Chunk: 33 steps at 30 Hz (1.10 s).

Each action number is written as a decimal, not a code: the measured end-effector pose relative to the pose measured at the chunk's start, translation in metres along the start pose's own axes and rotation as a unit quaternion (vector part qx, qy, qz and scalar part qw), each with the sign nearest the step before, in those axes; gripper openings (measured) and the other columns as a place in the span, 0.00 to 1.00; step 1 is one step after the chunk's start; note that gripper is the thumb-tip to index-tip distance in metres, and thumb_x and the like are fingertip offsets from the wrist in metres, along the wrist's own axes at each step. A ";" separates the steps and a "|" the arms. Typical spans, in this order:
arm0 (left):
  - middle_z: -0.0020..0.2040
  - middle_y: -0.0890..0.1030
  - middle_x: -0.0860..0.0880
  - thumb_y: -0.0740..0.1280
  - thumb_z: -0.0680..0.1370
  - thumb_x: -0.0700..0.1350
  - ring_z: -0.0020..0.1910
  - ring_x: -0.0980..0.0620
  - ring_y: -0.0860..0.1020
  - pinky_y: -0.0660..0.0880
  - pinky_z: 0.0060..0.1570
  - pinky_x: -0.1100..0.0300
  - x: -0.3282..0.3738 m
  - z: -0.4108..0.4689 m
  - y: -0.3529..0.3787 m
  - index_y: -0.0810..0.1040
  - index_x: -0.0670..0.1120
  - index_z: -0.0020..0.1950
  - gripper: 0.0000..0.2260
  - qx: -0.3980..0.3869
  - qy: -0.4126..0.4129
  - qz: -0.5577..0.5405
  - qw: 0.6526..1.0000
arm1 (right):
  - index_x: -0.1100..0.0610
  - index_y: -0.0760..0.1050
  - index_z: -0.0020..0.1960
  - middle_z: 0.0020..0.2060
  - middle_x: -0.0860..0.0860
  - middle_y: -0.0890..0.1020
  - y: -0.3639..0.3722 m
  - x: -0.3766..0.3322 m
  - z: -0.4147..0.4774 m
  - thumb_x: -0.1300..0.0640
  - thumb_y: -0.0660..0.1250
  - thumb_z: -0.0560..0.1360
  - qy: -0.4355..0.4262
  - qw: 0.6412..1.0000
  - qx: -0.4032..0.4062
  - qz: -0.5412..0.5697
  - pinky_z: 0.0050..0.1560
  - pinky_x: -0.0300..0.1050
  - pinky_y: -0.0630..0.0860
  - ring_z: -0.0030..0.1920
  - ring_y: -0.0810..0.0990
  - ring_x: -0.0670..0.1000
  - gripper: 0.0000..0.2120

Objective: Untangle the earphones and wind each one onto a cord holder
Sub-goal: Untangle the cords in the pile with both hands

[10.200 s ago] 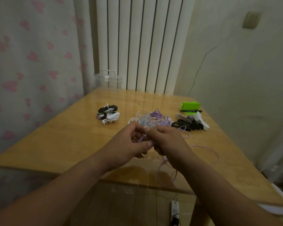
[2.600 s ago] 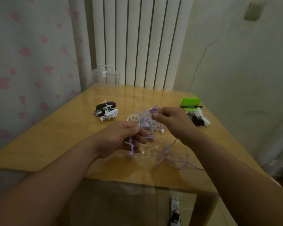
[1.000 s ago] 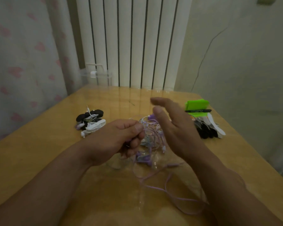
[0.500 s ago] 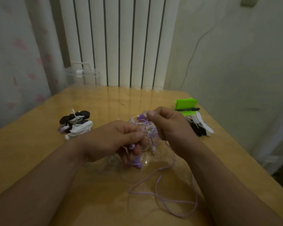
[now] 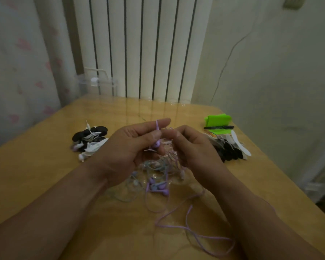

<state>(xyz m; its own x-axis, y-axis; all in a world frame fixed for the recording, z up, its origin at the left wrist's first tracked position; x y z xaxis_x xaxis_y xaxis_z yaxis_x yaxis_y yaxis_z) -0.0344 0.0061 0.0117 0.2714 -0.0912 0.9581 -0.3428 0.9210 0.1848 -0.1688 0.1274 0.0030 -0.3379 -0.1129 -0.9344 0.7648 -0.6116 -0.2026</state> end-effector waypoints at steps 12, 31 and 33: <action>0.54 0.88 0.53 0.62 0.86 0.43 0.32 0.46 0.81 0.80 0.35 0.57 0.000 -0.003 -0.010 0.74 0.56 0.75 0.18 0.098 0.073 0.240 0.963 | 0.49 0.83 0.58 0.41 0.46 0.84 0.022 -0.001 -0.008 0.56 0.65 0.84 -0.109 0.958 -0.038 -0.264 0.43 0.49 0.76 0.42 0.80 0.46 0.09; 0.50 0.88 0.46 0.64 0.85 0.41 0.23 0.49 0.75 0.72 0.27 0.61 0.009 -0.014 0.000 0.79 0.55 0.70 0.16 -0.103 -0.019 0.275 0.956 | 0.50 0.81 0.54 0.46 0.48 0.84 -0.015 -0.029 -0.006 0.58 0.75 0.78 -0.130 0.984 0.009 -0.122 0.40 0.45 0.77 0.44 0.83 0.52 0.06; 0.50 0.88 0.45 0.64 0.85 0.40 0.22 0.50 0.74 0.71 0.26 0.62 0.008 -0.014 0.001 0.76 0.55 0.72 0.17 -0.097 -0.020 0.263 0.960 | 0.51 0.81 0.53 0.45 0.49 0.84 -0.016 -0.028 -0.004 0.58 0.75 0.78 -0.115 0.988 -0.003 -0.103 0.39 0.36 0.73 0.42 0.82 0.47 0.06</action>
<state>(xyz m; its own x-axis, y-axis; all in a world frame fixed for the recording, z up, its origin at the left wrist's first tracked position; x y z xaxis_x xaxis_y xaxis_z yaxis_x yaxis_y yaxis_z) -0.0204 0.0113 0.0167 0.0701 0.3953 0.9159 -0.2480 0.8962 -0.3678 -0.1695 0.1435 0.0313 -0.6020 -0.1621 -0.7819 0.6699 -0.6354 -0.3841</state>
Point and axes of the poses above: each hand's wrist, its own z-axis towards the middle knuckle, its own y-axis out of the palm, x = y × z, the point moved 3 cm from there along z, towards the middle knuckle
